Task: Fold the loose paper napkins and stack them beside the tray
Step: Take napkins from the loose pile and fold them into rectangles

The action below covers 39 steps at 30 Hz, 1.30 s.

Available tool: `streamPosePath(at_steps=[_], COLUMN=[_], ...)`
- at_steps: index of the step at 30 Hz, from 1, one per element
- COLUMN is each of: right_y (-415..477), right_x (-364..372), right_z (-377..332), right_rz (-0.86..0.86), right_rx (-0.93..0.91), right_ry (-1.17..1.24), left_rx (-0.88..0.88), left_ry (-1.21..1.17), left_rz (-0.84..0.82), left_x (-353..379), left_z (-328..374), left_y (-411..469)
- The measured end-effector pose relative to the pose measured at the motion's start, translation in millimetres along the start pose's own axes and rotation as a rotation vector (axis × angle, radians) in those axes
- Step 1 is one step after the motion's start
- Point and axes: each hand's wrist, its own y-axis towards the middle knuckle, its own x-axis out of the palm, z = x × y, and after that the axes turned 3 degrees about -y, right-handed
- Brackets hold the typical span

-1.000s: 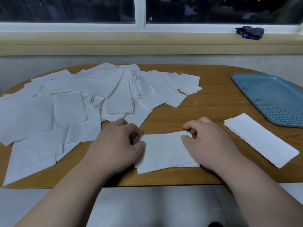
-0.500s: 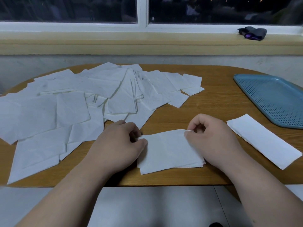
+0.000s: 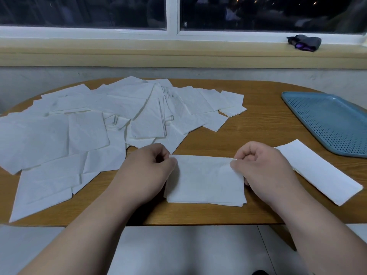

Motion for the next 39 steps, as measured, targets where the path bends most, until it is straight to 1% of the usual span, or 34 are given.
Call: streamPosePath(at_steps=[4, 6, 8, 10, 12, 14, 18, 22, 26, 30, 34, 39], right_y=[-0.4, -2.7, -5.2, -6.0, -5.1, -5.2, -5.3, -1.9, -1.6, 5.0, 25.3, 57.9], right_x=[5.8, 8.4, 10.3, 10.8, 8.6, 6.7, 8.8, 10.1, 10.3, 20.6, 48.6, 102.6], right_z=[1.5, 2.2, 3.0, 3.7, 4.2, 5.7, 12.9, 15.7, 11.2, -10.9, -53.5, -99.3], right_rz=[0.004, 0.019, 0.034, 0.033, 0.047, 0.046, -0.048, -0.052, -0.033, -0.034, -0.141, -0.203], right_rx=[-0.036, -0.078, -0.135, -0.180, -0.213, -0.262, -0.328, -0.357, -0.380, -0.413, -0.502, -0.566], right_ry=[-0.203, -0.328, -0.448, -0.543, -0.552, -0.535, -0.577, -0.602, -0.597, -0.569, -0.582, -0.615], left_rx=[0.023, 0.049, 0.094, 0.144, 0.176, 0.208, 0.265, 0.252, 0.223, 0.185, 0.133, 0.071], left_ry=[0.102, 0.191, 0.294, 0.331, 0.322, 0.311, 0.330, 0.327, 0.251, 0.208, 0.192, 0.205], left_rz=[-0.007, -0.004, 0.007, 0.040, 0.061, 0.044, -0.052, -0.072, -0.072, 0.001, 0.114, 0.221], left_x=[3.5, 7.1, 11.6, 14.7, 15.2, 13.5, 10.5, 8.1, 0.4, -12.8, -25.1, -39.4], left_z=[0.6, 0.1, -1.8, -3.8, -5.0, -5.6, -6.6, -10.6, -13.5, -18.4, -26.6, -36.5], left_y=[0.8, 2.5, 3.9, 4.1, 3.7, 2.4, -0.3, -0.1, 0.4, 7.5, 14.0, 19.1])
